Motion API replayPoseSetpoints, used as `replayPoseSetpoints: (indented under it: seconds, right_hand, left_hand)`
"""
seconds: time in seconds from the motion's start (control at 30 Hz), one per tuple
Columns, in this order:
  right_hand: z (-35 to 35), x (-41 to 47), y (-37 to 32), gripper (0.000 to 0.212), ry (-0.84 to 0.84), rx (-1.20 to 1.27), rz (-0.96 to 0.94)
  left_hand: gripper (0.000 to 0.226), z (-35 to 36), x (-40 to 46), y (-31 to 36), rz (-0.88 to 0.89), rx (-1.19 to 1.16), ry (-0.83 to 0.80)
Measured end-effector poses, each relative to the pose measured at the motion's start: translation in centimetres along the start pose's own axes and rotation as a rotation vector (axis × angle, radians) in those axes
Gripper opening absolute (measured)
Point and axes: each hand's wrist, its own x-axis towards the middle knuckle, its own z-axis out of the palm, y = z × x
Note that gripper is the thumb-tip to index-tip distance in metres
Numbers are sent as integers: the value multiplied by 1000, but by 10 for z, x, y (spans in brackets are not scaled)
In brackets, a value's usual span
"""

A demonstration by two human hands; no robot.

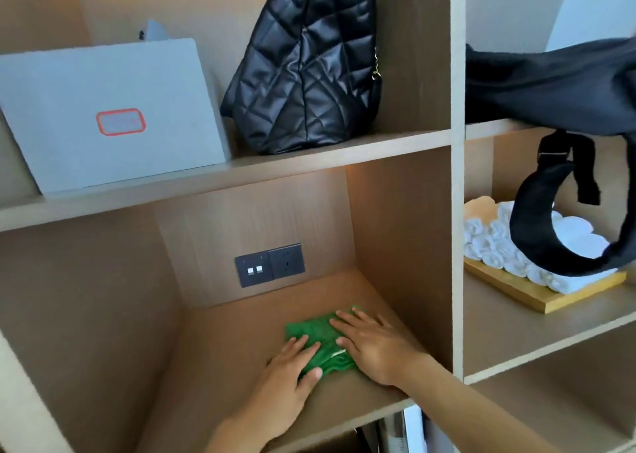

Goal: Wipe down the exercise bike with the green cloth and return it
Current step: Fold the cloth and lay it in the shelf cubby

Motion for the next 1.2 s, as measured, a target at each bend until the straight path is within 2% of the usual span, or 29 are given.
replayPoseSetpoints:
  seconds: [0.13, 0.27, 0.33, 0.47, 0.8, 1.03, 1.2]
  right_hand:
    - [-12, 21, 11, 54, 30, -112, 118]
    - [5, -8, 10, 55, 126, -55, 25]
    - [15, -27, 13, 58, 112, 7, -10]
    - [15, -32, 17, 70, 22, 48, -13]
    - [-3, 50, 21, 79, -36, -15, 180]
    - [-1, 69, 30, 74, 62, 80, 214]
    - [-4, 63, 28, 61, 132, 90, 225]
  left_hand:
    - [59, -1, 39, 9, -3, 63, -29]
    - [54, 4, 28, 5, 28, 115, 70]
    - [54, 9, 14, 1, 56, 119, 116]
    - [56, 9, 9, 4, 72, 88, 74]
    - [57, 9, 95, -4, 45, 57, 27]
    - [54, 14, 131, -13, 6, 15, 52]
    - [48, 17, 126, -11, -28, 46, 195]
